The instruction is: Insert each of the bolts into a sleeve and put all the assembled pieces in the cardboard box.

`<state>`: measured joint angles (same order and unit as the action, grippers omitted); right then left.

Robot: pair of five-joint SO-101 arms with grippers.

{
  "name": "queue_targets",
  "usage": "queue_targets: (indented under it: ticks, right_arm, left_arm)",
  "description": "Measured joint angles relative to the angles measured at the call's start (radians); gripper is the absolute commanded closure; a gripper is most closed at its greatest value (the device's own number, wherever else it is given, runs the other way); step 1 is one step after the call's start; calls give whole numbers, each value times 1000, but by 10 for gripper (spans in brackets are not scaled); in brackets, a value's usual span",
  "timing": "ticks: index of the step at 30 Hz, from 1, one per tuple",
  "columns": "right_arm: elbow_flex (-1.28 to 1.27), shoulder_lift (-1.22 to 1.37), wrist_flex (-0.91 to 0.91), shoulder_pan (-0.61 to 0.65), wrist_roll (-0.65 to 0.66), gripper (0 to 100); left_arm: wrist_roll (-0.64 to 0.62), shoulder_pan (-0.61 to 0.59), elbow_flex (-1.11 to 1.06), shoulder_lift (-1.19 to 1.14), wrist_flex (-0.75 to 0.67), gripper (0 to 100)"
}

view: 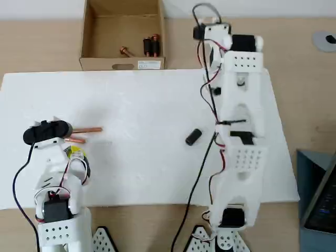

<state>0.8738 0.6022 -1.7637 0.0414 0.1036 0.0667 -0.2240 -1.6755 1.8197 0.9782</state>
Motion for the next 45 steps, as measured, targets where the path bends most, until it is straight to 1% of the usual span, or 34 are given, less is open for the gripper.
queue_targets:
  ticks: [8, 17, 19, 24, 28, 31, 33, 36, 41, 45]
  right_arm:
    - [-147, -341, 0, 0, 0, 988]
    - [-522, -766, -3, 0, -6, 989]
    - [-624, -861, -3, 0, -51, 989]
    - [-853, -1060, -3, 0, -224, 989]
    - [-1019, -1172, -3, 0, -299, 989]
    - [-1126, -1244, -3, 0, -321, 989]
    - [-1188, -1298, 2, -2, -324, 989]
    - [-1258, -1381, 31, -38, -324, 989]
    - [-1343, -1484, 52, -114, -298, 989]
    - [-1367, -1530, 52, -147, -292, 989]
  left_arm:
    - [0, 0, 0, 0, 0, 998]
    - [0, 0, 0, 0, 0, 998]
    - [0, 0, 0, 0, 0, 998]
    - [0, -3, 0, 0, 0, 998]
    - [0, -46, 8, 0, 0, 999]
    - [-26, -54, 72, 0, 34, 999]
    - [-46, -54, 133, -6, 89, 999]
    - [-89, -40, 227, -48, 180, 999]
    - [-184, -40, 394, -198, 261, 999]
    - [-270, -40, 563, -377, 325, 999]
